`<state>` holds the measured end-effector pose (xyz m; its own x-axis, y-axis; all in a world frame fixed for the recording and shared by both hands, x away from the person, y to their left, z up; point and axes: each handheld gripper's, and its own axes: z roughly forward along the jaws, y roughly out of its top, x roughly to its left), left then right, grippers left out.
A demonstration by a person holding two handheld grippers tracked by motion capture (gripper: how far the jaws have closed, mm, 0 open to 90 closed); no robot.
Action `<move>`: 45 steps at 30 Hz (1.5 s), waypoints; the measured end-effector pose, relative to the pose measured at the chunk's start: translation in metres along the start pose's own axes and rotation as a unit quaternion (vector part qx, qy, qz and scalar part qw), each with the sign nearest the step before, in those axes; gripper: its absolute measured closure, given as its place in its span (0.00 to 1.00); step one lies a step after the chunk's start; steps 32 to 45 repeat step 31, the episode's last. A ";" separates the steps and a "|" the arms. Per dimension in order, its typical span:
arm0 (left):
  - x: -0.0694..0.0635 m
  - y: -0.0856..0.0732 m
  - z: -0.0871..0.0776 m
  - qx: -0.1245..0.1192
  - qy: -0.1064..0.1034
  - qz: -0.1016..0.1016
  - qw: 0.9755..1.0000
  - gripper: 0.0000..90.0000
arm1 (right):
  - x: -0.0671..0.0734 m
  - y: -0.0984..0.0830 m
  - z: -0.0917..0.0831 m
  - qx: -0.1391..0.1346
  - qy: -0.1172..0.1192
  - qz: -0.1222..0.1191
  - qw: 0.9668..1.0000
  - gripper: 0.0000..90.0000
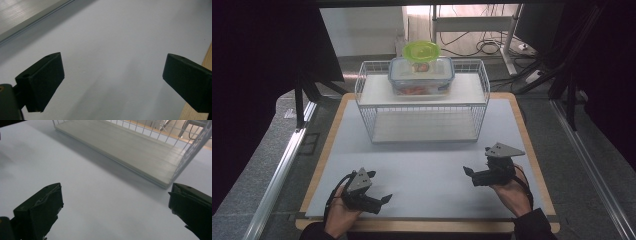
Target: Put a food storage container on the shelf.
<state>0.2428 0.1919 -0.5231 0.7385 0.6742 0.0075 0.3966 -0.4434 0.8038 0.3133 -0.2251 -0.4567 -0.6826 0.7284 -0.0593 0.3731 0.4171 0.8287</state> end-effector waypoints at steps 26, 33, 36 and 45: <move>-0.001 -0.001 0.003 0.012 0.006 0.014 1.000 0.03 | 0.003 -0.052 0.011 0.070 0.002 0.015 0.997 0.00; -0.001 -0.001 0.003 0.011 0.008 0.014 1.000 0.03 | 0.001 -0.054 0.013 0.077 -0.005 0.015 0.997 0.00; -0.001 -0.001 0.003 0.011 0.008 0.014 1.000 0.03 | 0.001 -0.054 0.013 0.077 -0.005 0.015 0.997 0.00; -0.001 -0.001 0.003 0.011 0.008 0.014 1.000 0.03 | 0.001 -0.054 0.013 0.077 -0.005 0.015 0.997 0.00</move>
